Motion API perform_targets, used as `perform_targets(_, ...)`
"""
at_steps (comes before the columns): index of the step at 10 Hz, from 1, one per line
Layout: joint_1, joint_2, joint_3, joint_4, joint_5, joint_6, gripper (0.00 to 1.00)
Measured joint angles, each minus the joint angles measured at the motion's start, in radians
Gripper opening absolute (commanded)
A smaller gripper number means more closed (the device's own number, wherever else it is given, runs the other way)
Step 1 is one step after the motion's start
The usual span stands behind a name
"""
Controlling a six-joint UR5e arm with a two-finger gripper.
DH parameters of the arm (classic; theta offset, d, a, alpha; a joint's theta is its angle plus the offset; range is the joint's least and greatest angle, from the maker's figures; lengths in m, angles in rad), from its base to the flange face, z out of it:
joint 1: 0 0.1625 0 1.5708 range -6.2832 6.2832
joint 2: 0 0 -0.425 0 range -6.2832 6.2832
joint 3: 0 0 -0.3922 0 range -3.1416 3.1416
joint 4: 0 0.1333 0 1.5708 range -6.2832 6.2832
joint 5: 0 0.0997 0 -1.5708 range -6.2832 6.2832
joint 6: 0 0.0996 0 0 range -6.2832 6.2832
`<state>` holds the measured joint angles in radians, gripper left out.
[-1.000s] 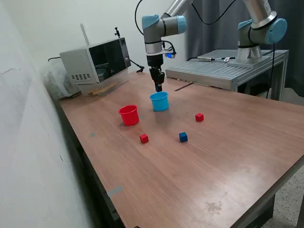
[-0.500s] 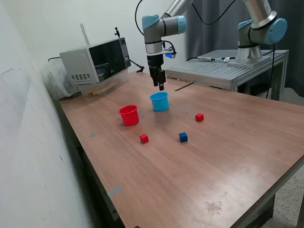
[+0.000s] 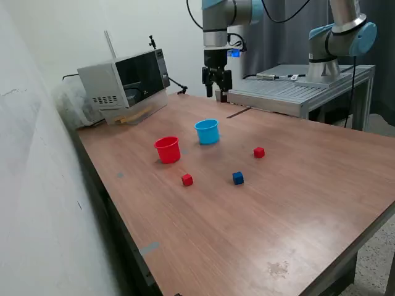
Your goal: Place red objects in the red bin, and blue objects in the blue bin.
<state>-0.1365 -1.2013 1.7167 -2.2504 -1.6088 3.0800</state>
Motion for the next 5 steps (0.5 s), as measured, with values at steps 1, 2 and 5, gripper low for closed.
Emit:
perform_targets(1,0.047,-0.047,0.004,0.025,0.001,0.005,1.0)
perform_targets(2,0.09,-0.095,0.006,0.062,0.001,0.019,1.0)
perform_targets(5,0.199,-0.216,0.006,0.159,0.0,0.125,1.0)
